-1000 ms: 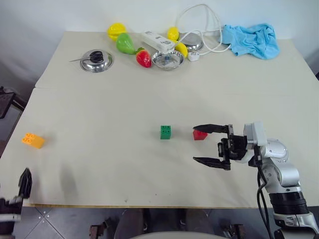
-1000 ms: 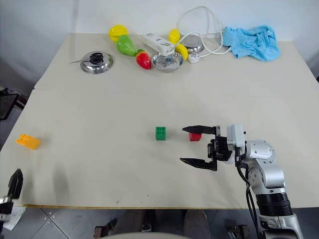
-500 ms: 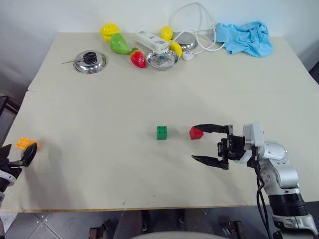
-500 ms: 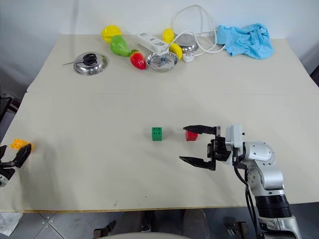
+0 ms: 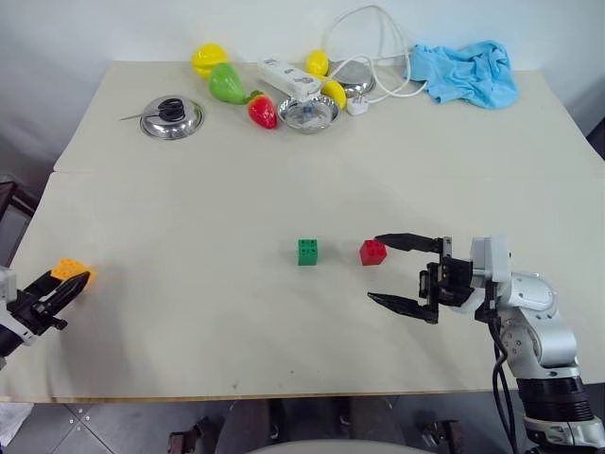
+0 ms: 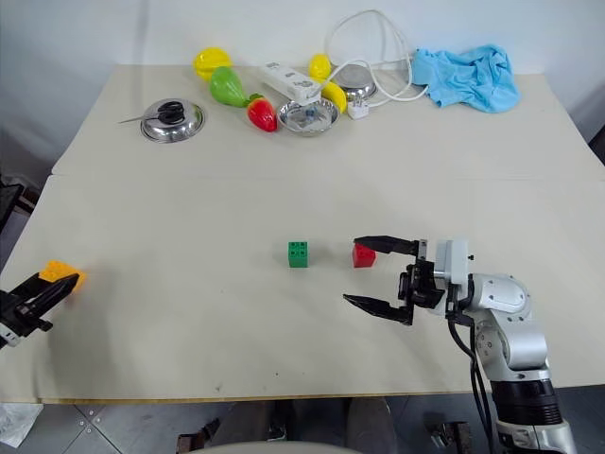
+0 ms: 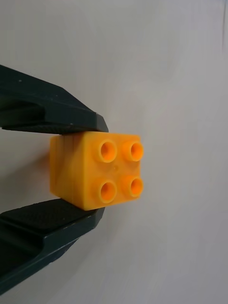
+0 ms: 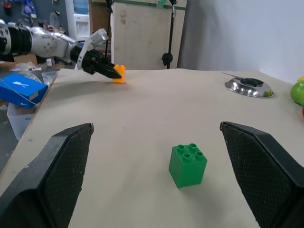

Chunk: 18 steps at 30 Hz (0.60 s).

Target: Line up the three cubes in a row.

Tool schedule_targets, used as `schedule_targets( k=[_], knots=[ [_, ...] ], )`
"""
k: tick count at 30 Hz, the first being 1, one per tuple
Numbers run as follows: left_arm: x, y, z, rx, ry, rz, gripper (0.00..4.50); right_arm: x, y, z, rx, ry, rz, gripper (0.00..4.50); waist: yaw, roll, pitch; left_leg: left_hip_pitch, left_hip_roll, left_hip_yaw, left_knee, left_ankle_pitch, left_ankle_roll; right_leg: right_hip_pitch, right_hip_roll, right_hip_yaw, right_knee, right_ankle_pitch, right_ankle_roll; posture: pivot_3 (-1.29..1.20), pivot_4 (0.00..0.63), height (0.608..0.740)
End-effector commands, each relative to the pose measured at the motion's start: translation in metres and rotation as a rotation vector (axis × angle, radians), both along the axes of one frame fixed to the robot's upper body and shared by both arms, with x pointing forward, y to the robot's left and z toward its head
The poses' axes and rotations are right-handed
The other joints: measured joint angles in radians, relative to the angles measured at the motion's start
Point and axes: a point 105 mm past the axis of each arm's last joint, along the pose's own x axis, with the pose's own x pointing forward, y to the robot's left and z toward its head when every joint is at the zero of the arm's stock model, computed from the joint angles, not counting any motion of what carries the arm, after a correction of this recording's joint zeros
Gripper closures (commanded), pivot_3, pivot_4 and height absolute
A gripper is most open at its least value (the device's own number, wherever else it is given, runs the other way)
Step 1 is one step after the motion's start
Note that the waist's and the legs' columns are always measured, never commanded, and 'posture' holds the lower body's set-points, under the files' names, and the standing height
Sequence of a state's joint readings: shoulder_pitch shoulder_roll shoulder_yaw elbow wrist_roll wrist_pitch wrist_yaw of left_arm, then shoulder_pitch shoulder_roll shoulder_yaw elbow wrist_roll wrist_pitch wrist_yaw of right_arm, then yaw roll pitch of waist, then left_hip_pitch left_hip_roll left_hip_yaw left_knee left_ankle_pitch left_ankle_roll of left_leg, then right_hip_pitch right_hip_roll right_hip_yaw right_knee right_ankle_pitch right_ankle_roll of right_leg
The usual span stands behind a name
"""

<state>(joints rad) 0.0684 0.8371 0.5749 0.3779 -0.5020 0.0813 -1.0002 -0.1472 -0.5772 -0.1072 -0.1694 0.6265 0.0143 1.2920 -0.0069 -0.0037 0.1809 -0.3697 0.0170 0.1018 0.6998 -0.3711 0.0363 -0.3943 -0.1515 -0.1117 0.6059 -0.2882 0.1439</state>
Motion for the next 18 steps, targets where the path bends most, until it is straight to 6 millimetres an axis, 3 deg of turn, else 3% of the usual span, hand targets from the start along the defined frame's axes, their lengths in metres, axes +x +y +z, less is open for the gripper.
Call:
schedule_targets(
  k=[1, 5, 8, 13, 18],
  knots=[
    [0.017, -0.066, 0.026, 0.073, -0.021, -0.406, 3.0, -0.006, -0.021, 0.01, -0.025, -0.017, -0.054, 0.0, 0.013, 0.0, 0.0, 0.0, 0.0, 0.0, 0.0, 0.0, 0.0, 0.0, 0.0, 0.0, 0.0, 0.0, 0.0, 0.0, 0.15, 0.74],
    [0.047, -0.133, 0.03, 0.151, -0.01, -0.731, 3.0, -0.014, -0.042, 0.0, -0.086, 0.023, -0.104, 0.0, 0.032, -0.001, 0.0, 0.0, -0.002, -0.001, 0.001, 0.001, 0.001, 0.001, -0.001, 0.0, 0.001, 0.0, 0.0, 0.0, 0.15, 0.74],
    [0.069, -0.168, 0.025, 0.195, -0.007, -0.882, 3.0, -0.02, -0.05, -0.005, -0.112, 0.038, -0.13, 0.0, 0.031, 0.001, -0.001, 0.0, -0.006, 0.003, 0.001, 0.001, 0.001, 0.001, 0.001, 0.0, 0.001, 0.0, 0.0, 0.0, 0.15, 0.74],
    [0.093, -0.195, 0.01, 0.285, 0.039, -1.026, 3.0, -0.025, -0.055, 0.0, -0.102, 0.016, -0.199, 0.0, 0.005, 0.0, -0.001, 0.0, -0.004, 0.015, 0.001, 0.001, 0.0, -0.001, 0.004, -0.004, 0.0, 0.0, 0.0, 0.0, 0.15, 0.74],
    [0.109, -0.198, 0.011, 0.286, 0.043, -1.044, 3.0, -0.034, -0.057, 0.001, -0.096, 0.009, -0.253, 0.0, 0.007, -0.001, 0.0, 0.0, -0.002, 0.015, 0.001, 0.002, 0.0, -0.001, 0.004, -0.004, 0.0, 0.0, 0.001, 0.0, 0.15, 0.74]
  ],
)
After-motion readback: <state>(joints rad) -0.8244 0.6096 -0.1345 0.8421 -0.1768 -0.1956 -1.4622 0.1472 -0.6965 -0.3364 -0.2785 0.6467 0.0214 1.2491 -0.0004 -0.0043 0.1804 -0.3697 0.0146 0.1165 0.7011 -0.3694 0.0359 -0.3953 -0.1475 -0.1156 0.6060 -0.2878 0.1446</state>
